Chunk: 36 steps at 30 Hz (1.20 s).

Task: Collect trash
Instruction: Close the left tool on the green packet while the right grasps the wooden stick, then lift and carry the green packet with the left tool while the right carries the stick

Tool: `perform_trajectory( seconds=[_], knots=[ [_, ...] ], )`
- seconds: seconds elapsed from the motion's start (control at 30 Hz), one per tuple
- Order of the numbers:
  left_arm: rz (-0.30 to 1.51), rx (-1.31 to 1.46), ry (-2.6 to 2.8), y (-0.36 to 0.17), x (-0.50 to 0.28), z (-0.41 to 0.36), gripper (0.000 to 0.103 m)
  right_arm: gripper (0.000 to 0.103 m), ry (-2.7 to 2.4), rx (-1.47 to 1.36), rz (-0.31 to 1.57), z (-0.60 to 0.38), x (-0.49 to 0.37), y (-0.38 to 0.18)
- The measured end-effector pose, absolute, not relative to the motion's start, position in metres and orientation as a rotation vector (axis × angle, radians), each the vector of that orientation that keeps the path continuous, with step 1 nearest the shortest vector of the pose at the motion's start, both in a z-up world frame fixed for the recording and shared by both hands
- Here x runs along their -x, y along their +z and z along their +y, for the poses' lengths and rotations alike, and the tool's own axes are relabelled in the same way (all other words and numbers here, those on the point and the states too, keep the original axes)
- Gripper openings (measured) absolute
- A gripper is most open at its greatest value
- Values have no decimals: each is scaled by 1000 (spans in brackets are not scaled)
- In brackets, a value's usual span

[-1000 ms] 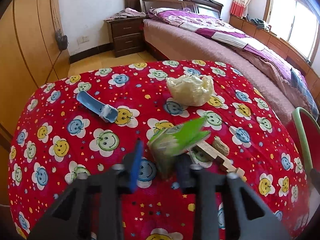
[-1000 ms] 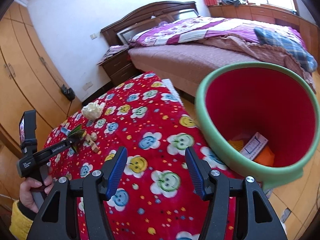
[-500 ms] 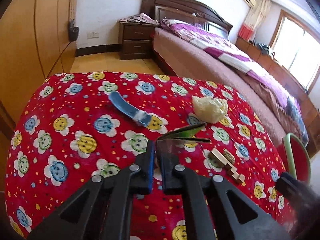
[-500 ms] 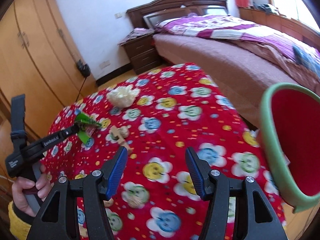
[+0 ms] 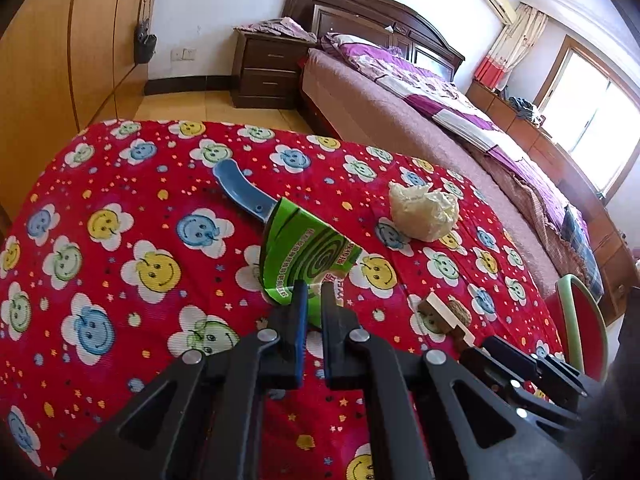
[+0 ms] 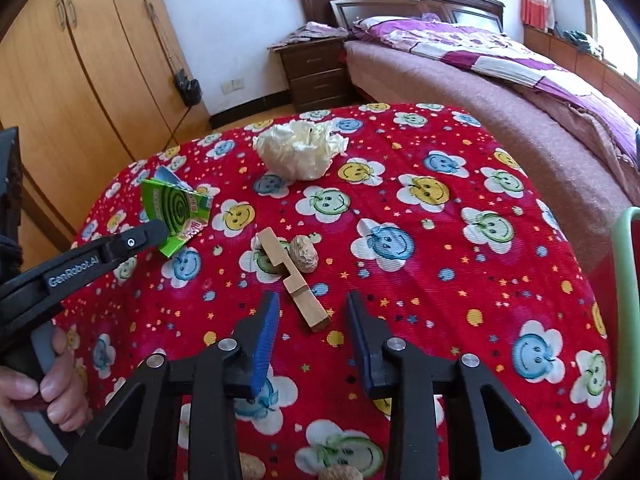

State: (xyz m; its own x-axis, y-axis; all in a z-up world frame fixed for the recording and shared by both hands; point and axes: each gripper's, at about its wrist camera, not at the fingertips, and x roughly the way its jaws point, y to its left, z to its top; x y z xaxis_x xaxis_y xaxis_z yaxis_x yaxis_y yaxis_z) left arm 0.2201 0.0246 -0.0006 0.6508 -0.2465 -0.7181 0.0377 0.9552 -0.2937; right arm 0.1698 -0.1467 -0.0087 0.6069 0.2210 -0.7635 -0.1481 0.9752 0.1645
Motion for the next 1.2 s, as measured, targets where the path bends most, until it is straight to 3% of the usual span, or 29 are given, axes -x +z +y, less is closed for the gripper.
perform_trajectory(
  seconds=[0.2,0.3,0.67,0.73,0.8,0.87,1.2],
  knots=[
    [851,266,-178,-4,-221,20,4,10,218,-94,895,-150,-169,-10],
    [845,262,-204,-5,-220,15,0,10,226,-124,895,-154,-164,-9],
    [772,265,-218,17,-208,20,1,10,199,-278,830,-185,-132,11],
    [772,248,-185,19,-210,23,11,10,195,-304,819,-192,-126,15],
    [783,226,-150,21,-214,25,47,10,193,-324,809,-198,-121,17],
    [795,206,-119,21,-218,26,62,10,188,-342,801,-205,-117,19],
    [979,80,-120,-6,-254,2,63,10,185,-417,782,-228,-105,16]
  ],
)
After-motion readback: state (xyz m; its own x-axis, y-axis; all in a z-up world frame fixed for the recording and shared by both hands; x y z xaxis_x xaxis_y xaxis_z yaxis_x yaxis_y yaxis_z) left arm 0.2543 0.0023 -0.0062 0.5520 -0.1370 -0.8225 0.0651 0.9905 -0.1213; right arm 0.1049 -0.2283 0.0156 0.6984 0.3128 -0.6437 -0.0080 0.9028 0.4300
